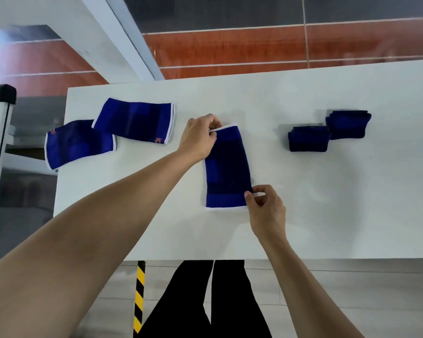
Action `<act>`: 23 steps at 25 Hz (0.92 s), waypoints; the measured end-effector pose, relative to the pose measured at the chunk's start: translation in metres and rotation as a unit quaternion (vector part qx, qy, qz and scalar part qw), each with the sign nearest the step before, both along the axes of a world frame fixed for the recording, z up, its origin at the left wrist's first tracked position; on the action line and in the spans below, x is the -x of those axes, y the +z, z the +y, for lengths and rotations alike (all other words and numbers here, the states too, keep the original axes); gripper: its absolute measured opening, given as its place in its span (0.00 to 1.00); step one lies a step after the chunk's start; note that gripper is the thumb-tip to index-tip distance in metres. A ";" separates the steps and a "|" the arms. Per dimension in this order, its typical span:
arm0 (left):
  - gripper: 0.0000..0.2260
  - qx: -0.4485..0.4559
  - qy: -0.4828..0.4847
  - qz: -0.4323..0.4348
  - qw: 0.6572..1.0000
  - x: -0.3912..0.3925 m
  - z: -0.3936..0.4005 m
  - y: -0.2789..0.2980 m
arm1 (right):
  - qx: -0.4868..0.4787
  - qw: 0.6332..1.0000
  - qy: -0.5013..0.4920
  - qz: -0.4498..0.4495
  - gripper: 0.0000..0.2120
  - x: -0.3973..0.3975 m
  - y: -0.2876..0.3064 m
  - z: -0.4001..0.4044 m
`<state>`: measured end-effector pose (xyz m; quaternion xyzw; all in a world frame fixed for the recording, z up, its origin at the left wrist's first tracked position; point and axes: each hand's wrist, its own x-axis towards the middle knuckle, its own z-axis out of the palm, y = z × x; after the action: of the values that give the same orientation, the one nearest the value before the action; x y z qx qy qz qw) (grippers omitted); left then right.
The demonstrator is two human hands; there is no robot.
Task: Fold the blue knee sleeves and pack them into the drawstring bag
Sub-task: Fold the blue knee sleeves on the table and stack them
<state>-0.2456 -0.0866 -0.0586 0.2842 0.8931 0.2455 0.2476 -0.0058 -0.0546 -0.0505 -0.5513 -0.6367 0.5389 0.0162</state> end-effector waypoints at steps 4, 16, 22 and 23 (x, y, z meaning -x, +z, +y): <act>0.12 0.026 -0.005 0.043 0.999 -0.004 0.001 -0.008 | -0.011 1.000 0.016 -0.023 0.02 0.002 -0.005 -0.001; 0.07 -0.042 -0.120 0.268 0.955 -0.059 -0.057 -0.003 | -0.095 0.989 0.043 -0.104 0.11 0.003 -0.006 -0.006; 0.32 0.086 -0.244 0.111 0.960 -0.118 -0.145 -0.007 | -0.109 0.978 0.087 -0.154 0.12 0.001 -0.009 -0.018; 0.36 0.101 -0.254 0.102 0.957 -0.117 -0.146 -0.007 | -0.074 0.986 0.064 -0.135 0.11 0.002 -0.006 -0.016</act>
<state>-0.1285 -0.2326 -0.0656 0.4982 0.8323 0.0530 0.2372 -0.0073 -0.0706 -0.0569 -0.5746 -0.7049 0.4109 -0.0642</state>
